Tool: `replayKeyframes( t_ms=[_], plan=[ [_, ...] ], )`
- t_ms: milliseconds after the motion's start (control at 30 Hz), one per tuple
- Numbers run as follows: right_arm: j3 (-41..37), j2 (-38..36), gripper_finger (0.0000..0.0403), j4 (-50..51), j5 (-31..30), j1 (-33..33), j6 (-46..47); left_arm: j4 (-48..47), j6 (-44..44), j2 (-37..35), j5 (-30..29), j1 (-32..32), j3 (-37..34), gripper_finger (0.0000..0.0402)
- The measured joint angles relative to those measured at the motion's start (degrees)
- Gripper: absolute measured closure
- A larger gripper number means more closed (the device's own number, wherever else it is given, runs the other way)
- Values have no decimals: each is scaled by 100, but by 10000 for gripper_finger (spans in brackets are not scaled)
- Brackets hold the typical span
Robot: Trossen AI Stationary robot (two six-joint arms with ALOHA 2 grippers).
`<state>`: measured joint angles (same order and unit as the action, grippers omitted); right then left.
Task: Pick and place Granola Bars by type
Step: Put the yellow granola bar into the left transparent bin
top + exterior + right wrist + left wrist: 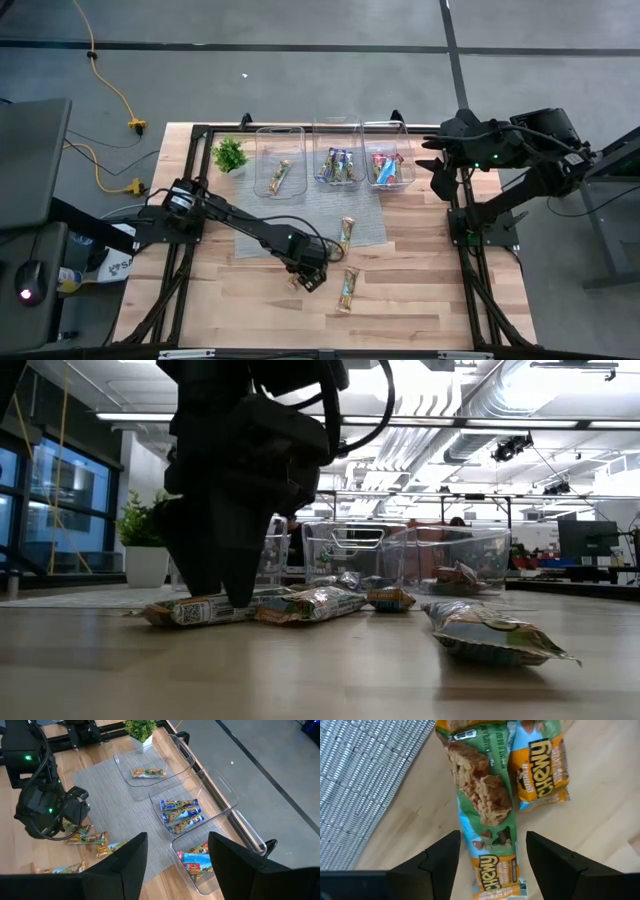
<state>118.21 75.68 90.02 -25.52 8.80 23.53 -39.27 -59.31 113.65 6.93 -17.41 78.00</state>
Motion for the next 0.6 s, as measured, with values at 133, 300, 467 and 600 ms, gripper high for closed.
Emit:
replayKeyframes(
  t_ms=[133, 300, 467, 600],
  plan=[
    [-1, 0, 210, -2, 0, 0, 0, -24, 18, 0, -33, 11, 0, 193],
    [0, 0, 210, -2, -2, 0, 0, -26, 101, 0, -43, 11, 0, 227],
    [0, 0, 210, -2, 0, -1, -2, -24, 115, 0, -114, 11, 0, 249],
    [0, 0, 210, 0, 0, -1, -2, 16, 208, 74, -117, 11, 10, 262]
  ],
)
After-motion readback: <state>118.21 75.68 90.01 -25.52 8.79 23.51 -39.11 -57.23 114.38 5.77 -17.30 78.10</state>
